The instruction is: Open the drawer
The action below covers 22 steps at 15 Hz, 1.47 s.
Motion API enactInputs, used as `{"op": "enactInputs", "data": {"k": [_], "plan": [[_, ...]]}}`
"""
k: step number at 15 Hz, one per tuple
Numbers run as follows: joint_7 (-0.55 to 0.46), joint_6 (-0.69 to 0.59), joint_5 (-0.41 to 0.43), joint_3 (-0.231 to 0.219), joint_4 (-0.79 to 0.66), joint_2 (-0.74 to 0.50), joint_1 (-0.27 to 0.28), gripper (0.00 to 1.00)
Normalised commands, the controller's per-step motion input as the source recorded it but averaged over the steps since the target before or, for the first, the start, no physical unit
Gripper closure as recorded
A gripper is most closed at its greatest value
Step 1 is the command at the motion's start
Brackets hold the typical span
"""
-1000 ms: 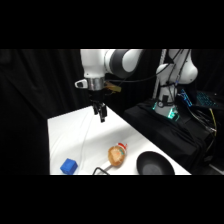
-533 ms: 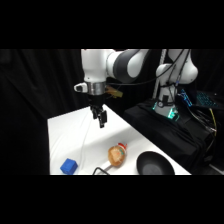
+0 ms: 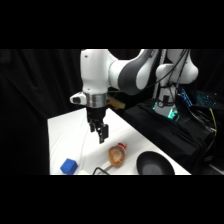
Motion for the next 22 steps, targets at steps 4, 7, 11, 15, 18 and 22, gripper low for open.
{"op": "enactInputs", "data": {"k": [4, 7, 11, 15, 18, 22], "plan": [[0.00, 0.28, -0.032, 0.040, 0.26, 0.30, 0.036, 0.00], [0.03, 0.25, -0.052, 0.004, 0.24, 0.28, 0.037, 0.00], [0.01, 0.19, -0.027, 0.006, 0.22, 0.24, 0.017, 0.00], [0.03, 0.15, -0.021, 0.005, 0.22, 0.24, 0.033, 0.00], [0.05, 0.13, -0.038, -0.005, 0.21, 0.24, 0.059, 0.00], [0.04, 0.10, -0.032, -0.002, 0.22, 0.22, 0.042, 0.00]]}}
